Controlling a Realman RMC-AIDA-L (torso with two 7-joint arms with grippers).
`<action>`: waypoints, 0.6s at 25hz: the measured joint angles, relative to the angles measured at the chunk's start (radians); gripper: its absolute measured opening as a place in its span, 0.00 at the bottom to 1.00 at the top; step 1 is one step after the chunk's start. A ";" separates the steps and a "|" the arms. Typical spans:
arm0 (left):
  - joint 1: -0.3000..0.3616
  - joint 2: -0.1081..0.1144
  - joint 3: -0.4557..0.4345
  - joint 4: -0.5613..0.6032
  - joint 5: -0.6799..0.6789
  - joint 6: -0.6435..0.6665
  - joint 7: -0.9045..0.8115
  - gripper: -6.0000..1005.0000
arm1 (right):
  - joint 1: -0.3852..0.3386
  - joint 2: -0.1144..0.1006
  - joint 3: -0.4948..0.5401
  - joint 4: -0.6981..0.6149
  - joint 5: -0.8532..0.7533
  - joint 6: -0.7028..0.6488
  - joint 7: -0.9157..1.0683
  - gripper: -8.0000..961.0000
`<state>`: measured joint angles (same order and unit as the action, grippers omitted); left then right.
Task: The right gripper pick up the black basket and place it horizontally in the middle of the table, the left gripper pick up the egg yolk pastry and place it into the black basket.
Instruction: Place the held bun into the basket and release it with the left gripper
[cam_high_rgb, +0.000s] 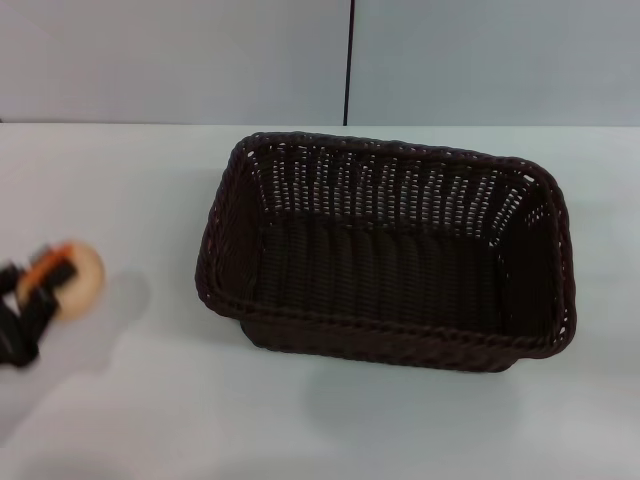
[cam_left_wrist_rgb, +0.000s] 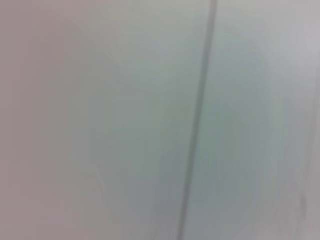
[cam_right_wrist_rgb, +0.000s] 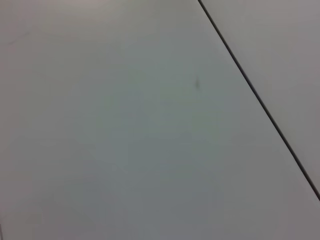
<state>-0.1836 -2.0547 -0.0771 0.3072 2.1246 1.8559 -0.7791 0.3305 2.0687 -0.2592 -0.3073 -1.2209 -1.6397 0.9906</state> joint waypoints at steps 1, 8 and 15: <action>-0.013 0.000 -0.026 -0.017 -0.019 0.008 -0.020 0.16 | -0.001 0.000 0.000 0.005 0.001 0.000 0.000 0.43; -0.174 -0.004 -0.041 -0.145 -0.047 0.012 -0.051 0.12 | -0.003 0.002 0.005 0.037 0.005 -0.004 -0.005 0.43; -0.288 -0.011 0.046 -0.221 -0.043 -0.088 -0.049 0.08 | -0.012 0.003 0.006 0.049 0.006 -0.005 -0.005 0.43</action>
<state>-0.4714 -2.0660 -0.0313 0.0863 2.0816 1.7681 -0.8281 0.3182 2.0713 -0.2530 -0.2583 -1.2148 -1.6449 0.9853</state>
